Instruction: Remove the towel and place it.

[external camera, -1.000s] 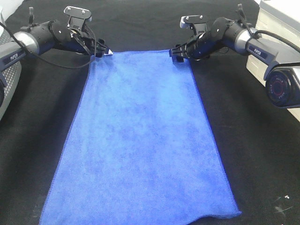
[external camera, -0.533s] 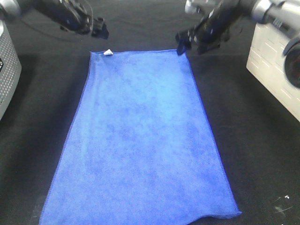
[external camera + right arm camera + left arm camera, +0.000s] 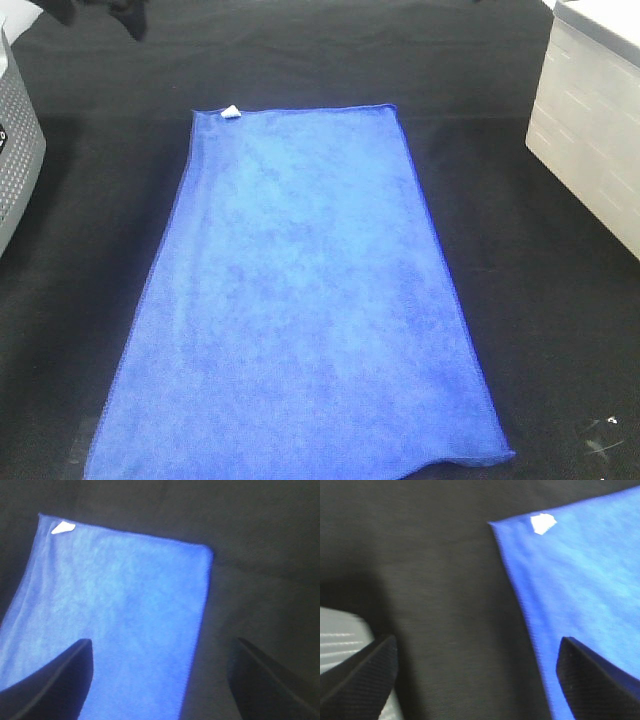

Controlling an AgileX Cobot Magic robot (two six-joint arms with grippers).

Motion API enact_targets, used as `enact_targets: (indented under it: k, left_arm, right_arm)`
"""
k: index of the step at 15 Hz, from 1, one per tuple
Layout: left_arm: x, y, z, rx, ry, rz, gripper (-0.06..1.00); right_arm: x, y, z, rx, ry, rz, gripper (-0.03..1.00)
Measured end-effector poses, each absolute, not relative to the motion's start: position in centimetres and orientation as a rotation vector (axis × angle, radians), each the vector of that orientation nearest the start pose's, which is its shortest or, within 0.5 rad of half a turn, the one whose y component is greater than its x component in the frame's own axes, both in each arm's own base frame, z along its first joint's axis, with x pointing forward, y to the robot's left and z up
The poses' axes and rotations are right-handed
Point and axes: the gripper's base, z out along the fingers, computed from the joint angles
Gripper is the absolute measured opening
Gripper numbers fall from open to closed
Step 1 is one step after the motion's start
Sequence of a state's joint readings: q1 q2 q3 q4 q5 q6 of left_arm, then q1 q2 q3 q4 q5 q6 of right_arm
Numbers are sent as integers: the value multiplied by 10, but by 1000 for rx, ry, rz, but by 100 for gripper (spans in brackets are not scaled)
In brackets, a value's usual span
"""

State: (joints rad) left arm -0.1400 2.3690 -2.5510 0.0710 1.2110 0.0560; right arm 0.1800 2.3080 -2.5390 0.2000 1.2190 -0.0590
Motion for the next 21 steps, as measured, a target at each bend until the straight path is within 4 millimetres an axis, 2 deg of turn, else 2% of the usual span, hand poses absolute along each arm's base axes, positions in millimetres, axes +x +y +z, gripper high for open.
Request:
enact_targets:
  k: [3,5,6,8,10,11,13,16,17,18,19,21]
  left_arm:
    - [500,-26,343,107,2458,72,80]
    - [480,-4,372,38,2427,29,80]
    - [471,-4,381,42,2422,9,80]
    - [451,-6,392,58,2441,-8,79]
    - [414,-6,398,60,2497,-9,77]
    - [414,-6,398,60,2497,-9,77]
    - [370,-4,409,62,2519,12,77]
    - [293,1,419,65,2526,74,77]
    - [266,2,420,65,2521,82,77]
    - [227,2,415,65,2499,83,77]
    - [199,3,416,64,2454,83,77]
    - [149,3,408,61,2374,83,77]
  right_arm:
    - [478,84,364,-259,2431,185,72]
    - [460,65,381,-220,2441,145,72]
    - [441,61,398,-216,2427,136,72]
    - [421,61,410,-218,2429,160,72]
    - [372,58,423,-214,2459,205,72]
    - [372,58,423,-214,2459,205,72]
    - [315,51,432,-195,2471,228,72]
    - [231,42,425,-161,2492,255,72]
    - [208,39,416,-158,2502,254,72]
    - [186,36,405,-157,2516,252,72]
    - [149,32,395,-158,2492,251,72]
    - [110,25,380,-159,2456,225,72]
